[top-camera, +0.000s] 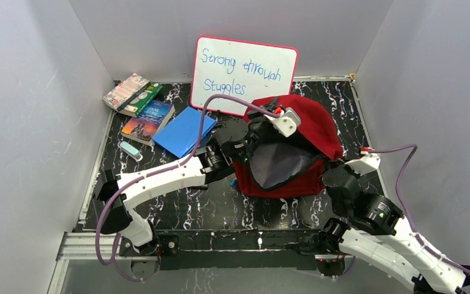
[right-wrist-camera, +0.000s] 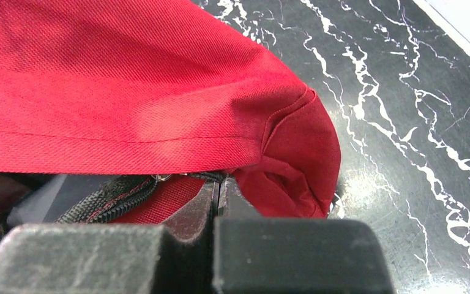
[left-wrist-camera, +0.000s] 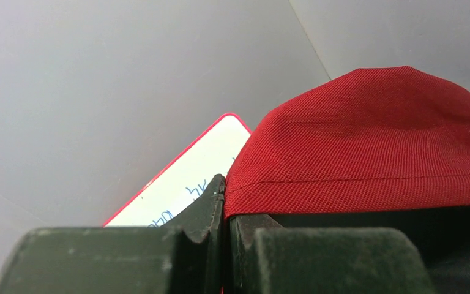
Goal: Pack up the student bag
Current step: Unzip the student bag at the center of the board.
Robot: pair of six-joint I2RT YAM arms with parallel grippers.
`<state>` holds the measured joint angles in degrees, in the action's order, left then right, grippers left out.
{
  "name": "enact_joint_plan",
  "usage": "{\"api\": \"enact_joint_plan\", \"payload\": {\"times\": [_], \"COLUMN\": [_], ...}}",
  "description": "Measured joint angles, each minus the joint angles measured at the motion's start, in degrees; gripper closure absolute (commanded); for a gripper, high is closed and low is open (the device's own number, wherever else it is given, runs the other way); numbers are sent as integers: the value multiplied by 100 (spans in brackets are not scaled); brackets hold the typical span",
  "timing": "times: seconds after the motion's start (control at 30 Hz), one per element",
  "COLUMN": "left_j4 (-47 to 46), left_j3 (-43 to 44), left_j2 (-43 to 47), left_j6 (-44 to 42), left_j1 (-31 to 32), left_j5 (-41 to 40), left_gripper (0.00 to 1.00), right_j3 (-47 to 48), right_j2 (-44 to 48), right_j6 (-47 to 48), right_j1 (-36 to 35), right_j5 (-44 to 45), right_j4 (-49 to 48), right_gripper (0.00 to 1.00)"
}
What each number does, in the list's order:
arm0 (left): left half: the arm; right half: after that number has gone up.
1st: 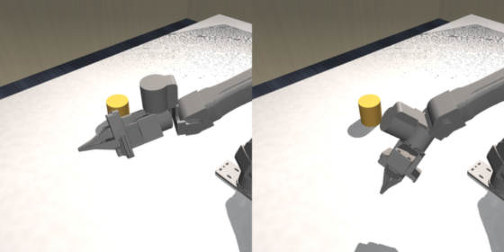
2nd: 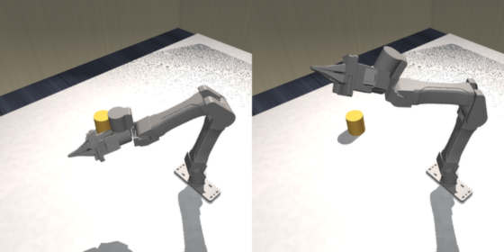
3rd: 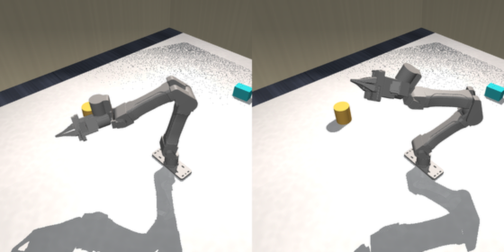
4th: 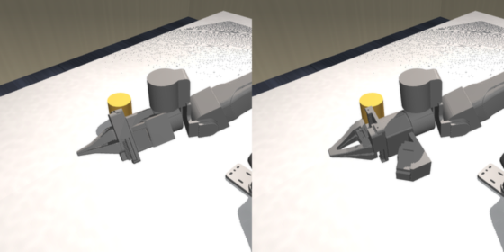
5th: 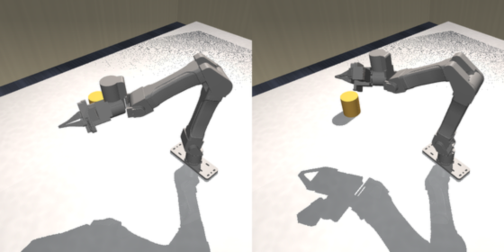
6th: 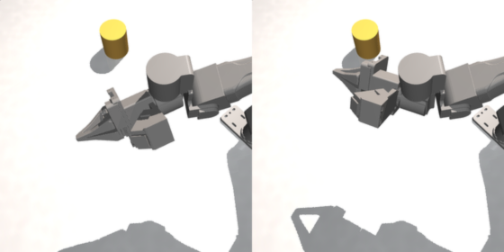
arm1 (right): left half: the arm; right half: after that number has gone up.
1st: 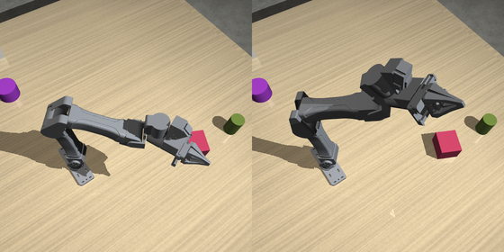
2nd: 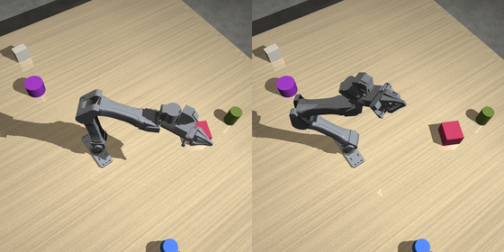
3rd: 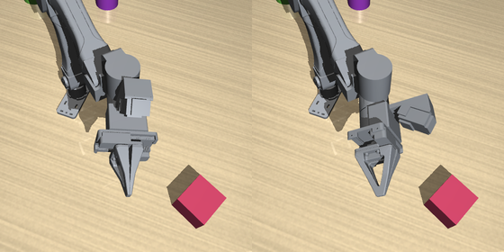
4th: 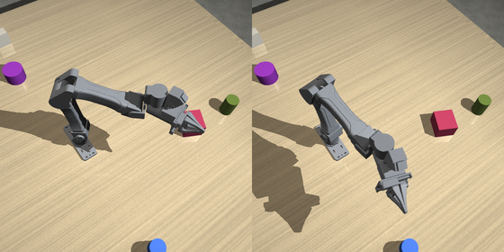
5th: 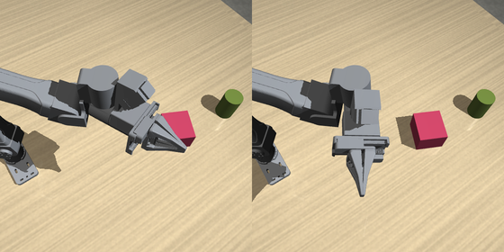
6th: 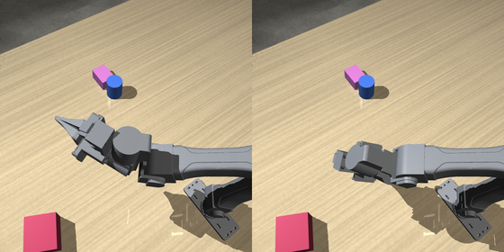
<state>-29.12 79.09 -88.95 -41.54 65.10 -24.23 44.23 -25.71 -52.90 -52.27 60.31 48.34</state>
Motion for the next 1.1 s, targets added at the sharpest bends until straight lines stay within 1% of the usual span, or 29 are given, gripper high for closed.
{"api": "enact_joint_plan", "payload": {"times": [0.23, 0.5, 0.83, 0.87, 1.0, 1.1], "left_j4": [4, 157, 365, 376, 404, 385], "left_j3": [-42, -42, -44, -44, -44, -44], "left_j2": [7, 13, 15, 15, 17, 26], "left_j6": [35, 98, 221, 225, 240, 251], "left_j1": [-179, -358, -577, -586, -597, -614], "left_j5": [55, 181, 297, 304, 330, 321], "left_gripper": [100, 100, 100, 100, 100, 100], "right_j3": [-400, -667, -732, -732, -730, -726], "right_j2": [-122, -258, -251, -256, -317, -321], "right_j6": [-551, -1528, -1937, -1967, -2122, -2146], "right_j1": [-4, -33, -37, -37, -37, -35], "right_j5": [2, 2, -2, -4, -7, 0], "right_j4": [-20, 107, 151, 157, 249, 433], "right_gripper": [100, 100, 98, 97, 86, 85]}}
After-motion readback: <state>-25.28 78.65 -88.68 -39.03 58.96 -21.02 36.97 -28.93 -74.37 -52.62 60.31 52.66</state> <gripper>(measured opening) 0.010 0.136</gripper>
